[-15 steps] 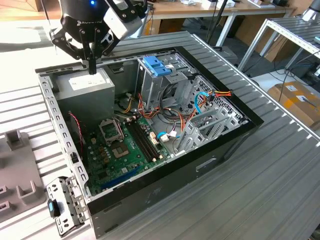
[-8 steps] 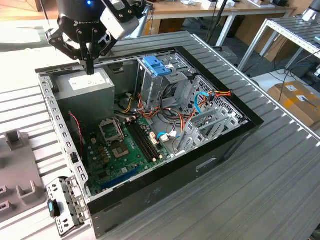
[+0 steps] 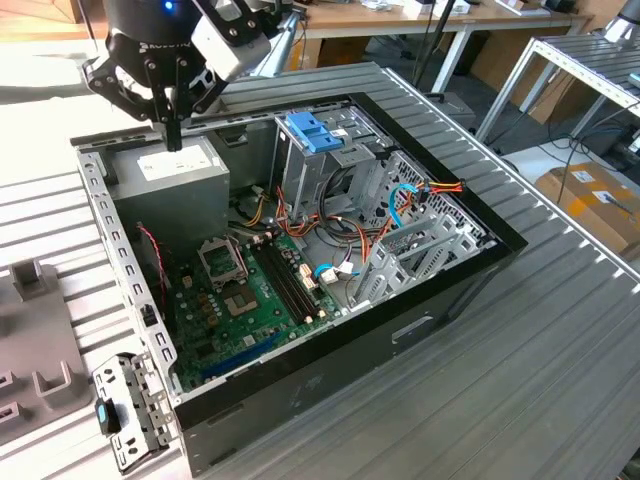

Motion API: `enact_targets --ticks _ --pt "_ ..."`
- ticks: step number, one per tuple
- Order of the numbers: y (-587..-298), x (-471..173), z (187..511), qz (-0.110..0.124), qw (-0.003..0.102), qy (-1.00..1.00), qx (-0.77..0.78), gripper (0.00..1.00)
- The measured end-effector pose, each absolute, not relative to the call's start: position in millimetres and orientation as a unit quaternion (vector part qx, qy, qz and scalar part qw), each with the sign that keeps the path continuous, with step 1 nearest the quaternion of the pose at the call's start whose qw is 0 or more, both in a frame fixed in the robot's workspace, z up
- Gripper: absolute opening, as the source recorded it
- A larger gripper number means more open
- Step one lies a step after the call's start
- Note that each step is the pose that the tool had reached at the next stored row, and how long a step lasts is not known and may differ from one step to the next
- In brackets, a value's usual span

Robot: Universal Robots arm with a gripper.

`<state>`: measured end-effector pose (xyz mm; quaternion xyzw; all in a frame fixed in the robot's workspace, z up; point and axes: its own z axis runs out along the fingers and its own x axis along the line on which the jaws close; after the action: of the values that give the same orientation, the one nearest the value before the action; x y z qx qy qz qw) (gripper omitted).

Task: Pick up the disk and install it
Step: 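Reach for the disk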

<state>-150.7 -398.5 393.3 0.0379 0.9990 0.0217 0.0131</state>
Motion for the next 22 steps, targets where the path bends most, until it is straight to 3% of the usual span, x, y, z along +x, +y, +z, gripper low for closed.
enact_targets --ticks 22 --pt "-399 -169 393 0.022 0.013 0.999 0.038 0.11"
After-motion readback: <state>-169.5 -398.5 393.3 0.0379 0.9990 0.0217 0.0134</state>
